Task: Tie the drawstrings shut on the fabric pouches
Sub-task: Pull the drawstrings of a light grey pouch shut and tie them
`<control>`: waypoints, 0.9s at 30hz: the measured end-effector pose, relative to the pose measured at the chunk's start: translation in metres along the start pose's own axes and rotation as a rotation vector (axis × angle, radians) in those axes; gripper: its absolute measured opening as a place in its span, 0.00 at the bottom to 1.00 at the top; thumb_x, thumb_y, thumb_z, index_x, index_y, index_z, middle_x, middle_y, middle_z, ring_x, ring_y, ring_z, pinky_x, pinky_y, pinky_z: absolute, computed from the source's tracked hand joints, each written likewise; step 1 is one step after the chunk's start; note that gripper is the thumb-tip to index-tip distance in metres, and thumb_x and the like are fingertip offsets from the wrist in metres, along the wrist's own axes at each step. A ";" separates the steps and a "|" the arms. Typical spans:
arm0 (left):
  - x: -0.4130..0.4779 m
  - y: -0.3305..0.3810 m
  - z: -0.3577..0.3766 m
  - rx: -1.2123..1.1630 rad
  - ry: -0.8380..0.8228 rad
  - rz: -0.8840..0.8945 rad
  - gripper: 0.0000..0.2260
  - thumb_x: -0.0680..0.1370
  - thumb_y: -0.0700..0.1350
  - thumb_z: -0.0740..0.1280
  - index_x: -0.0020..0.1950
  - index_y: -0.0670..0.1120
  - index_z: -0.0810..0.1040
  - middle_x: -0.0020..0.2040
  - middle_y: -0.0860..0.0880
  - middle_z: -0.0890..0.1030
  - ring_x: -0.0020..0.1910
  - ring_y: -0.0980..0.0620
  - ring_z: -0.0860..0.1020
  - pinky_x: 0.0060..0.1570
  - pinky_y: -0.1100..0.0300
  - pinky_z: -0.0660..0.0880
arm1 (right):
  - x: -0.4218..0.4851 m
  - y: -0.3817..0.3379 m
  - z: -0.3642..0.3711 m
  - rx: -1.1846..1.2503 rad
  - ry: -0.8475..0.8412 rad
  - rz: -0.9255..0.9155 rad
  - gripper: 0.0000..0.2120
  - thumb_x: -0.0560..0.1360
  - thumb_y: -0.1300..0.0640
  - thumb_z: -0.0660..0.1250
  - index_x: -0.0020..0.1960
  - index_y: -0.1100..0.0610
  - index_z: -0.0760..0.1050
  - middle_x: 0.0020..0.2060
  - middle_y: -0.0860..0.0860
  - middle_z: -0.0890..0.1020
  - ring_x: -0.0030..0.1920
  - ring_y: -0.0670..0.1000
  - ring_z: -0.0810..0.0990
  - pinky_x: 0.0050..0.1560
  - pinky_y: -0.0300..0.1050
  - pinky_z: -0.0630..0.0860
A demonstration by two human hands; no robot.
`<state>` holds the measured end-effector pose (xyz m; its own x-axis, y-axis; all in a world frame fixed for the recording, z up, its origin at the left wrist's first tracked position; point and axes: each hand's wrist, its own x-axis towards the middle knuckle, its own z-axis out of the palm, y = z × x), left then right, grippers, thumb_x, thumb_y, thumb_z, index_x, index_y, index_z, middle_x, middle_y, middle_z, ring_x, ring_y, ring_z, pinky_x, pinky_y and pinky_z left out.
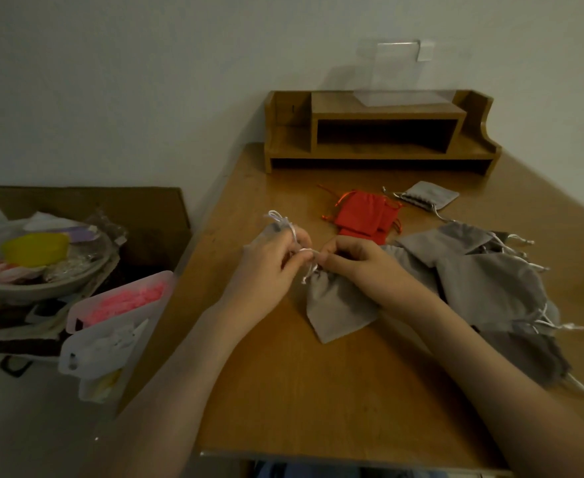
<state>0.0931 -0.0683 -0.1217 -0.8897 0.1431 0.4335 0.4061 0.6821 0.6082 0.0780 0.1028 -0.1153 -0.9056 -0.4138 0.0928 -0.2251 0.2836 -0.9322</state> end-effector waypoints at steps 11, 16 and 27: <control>-0.004 0.001 0.010 0.229 0.232 0.276 0.04 0.76 0.41 0.66 0.45 0.40 0.75 0.39 0.46 0.77 0.37 0.59 0.68 0.33 0.71 0.65 | -0.002 -0.001 -0.001 0.324 -0.059 0.201 0.19 0.78 0.48 0.60 0.51 0.65 0.79 0.39 0.53 0.81 0.39 0.49 0.79 0.39 0.37 0.75; -0.003 -0.005 0.011 0.195 0.233 0.335 0.11 0.78 0.46 0.62 0.46 0.39 0.78 0.41 0.45 0.78 0.40 0.56 0.74 0.41 0.66 0.70 | -0.001 -0.002 0.000 0.366 -0.037 0.124 0.24 0.71 0.46 0.62 0.52 0.65 0.79 0.39 0.51 0.80 0.38 0.46 0.74 0.41 0.38 0.71; 0.001 -0.004 0.017 0.184 0.273 0.469 0.09 0.77 0.43 0.64 0.50 0.40 0.82 0.53 0.43 0.81 0.53 0.51 0.73 0.54 0.58 0.73 | 0.001 0.001 -0.003 0.615 -0.039 0.111 0.06 0.71 0.56 0.65 0.40 0.57 0.79 0.34 0.50 0.80 0.36 0.46 0.77 0.40 0.40 0.71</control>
<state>0.0869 -0.0589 -0.1349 -0.5271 0.2870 0.7999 0.6795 0.7076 0.1939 0.0758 0.1054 -0.1152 -0.8951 -0.4454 -0.0186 0.1288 -0.2185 -0.9673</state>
